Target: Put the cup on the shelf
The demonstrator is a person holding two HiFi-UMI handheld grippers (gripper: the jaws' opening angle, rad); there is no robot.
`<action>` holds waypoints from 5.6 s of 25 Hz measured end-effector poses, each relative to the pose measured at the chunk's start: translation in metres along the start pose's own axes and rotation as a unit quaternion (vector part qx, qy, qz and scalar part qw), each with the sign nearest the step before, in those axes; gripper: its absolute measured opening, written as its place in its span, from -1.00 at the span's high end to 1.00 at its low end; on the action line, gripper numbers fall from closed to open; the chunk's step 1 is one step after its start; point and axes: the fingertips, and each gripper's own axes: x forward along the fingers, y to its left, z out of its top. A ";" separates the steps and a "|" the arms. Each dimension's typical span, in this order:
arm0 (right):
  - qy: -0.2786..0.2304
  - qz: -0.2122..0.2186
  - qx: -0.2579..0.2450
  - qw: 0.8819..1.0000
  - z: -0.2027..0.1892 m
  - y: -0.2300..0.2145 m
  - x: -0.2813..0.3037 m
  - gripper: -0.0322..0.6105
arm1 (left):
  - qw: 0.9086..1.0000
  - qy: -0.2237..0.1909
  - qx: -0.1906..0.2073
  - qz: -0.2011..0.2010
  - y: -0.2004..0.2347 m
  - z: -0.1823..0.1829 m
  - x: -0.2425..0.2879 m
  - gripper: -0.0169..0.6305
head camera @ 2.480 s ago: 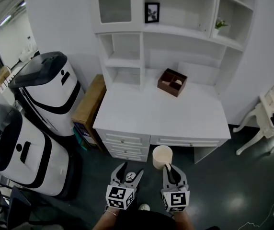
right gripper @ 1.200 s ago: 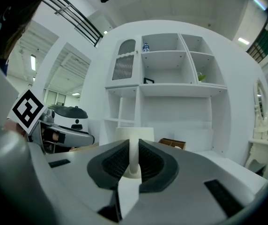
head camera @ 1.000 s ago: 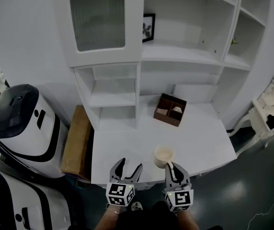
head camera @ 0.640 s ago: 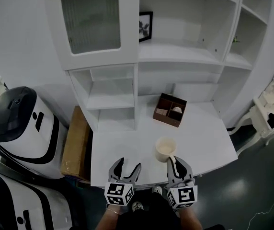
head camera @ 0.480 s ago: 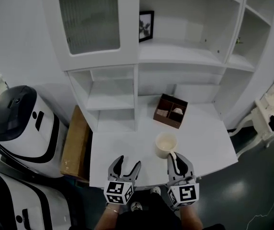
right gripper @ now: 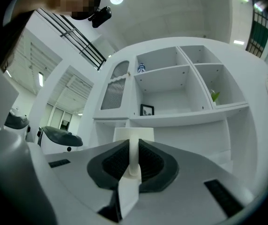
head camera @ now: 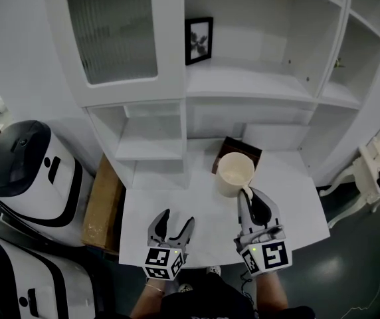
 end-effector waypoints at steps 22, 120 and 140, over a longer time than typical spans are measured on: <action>-0.103 0.072 -0.003 0.992 0.142 -0.047 0.145 0.75 | 0.997 -0.023 -0.038 0.060 0.028 0.015 0.034 0.03; 0.065 0.060 -0.046 0.995 -0.052 0.025 0.009 0.10 | 1.000 -0.025 -0.002 0.011 -0.001 -0.004 -0.026 0.03; 0.207 0.008 -0.032 0.978 -0.179 0.031 -0.071 0.16 | 0.999 0.030 -0.017 0.011 -0.010 -0.062 -0.046 0.03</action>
